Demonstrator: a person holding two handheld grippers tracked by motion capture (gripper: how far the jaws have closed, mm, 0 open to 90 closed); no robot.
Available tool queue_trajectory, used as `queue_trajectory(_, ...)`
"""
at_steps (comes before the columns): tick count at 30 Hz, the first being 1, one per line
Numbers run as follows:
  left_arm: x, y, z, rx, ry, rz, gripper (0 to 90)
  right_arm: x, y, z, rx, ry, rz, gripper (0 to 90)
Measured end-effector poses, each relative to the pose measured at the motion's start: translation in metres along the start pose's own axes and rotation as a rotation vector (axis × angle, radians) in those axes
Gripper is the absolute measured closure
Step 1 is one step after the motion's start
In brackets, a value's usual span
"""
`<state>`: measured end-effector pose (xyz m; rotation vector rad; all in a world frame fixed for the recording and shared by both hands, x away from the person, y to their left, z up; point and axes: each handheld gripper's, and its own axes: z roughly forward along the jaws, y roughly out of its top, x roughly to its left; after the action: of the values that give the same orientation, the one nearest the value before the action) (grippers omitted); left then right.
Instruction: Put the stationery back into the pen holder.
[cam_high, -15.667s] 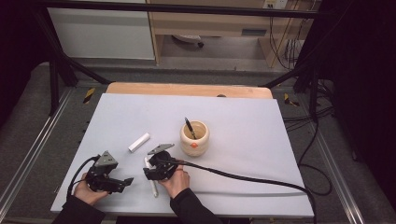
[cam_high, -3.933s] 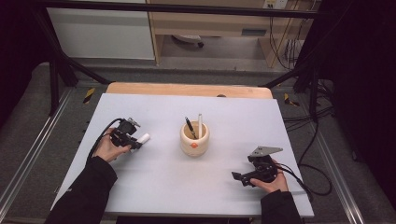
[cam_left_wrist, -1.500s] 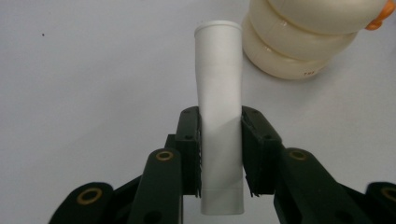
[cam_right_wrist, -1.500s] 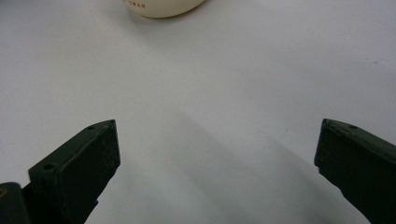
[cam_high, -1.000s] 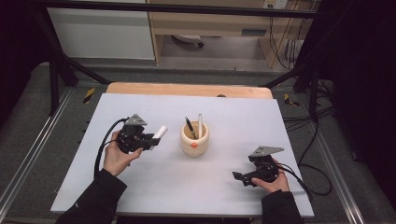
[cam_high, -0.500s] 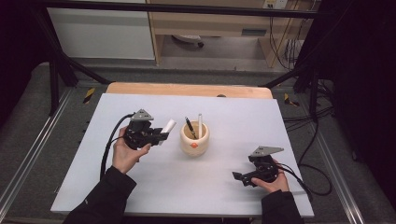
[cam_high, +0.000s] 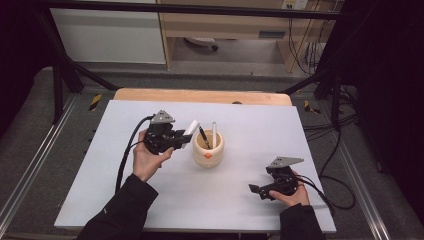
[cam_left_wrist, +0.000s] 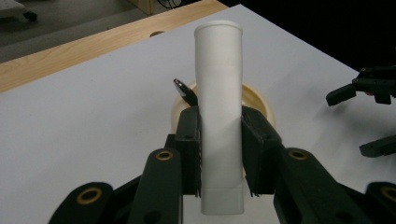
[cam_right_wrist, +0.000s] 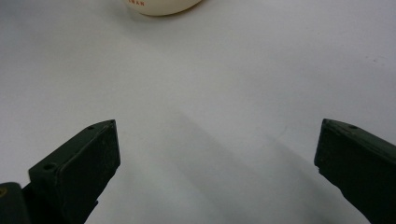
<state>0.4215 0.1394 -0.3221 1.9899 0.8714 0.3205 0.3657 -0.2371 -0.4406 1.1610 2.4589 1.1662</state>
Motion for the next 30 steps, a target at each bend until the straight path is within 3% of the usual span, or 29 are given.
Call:
queue_trajectory(17,-0.012,0.014,0.035,-0.026,0.002,0.005,69.8,0.0,0.0,0.0,0.003,0.001,-0.005,0.8)
queue_trajectory(30,-0.012,0.011,0.068,-0.017,0.017,-0.002,69.8,0.0,0.0,0.0,0.002,0.001,-0.006,0.8)
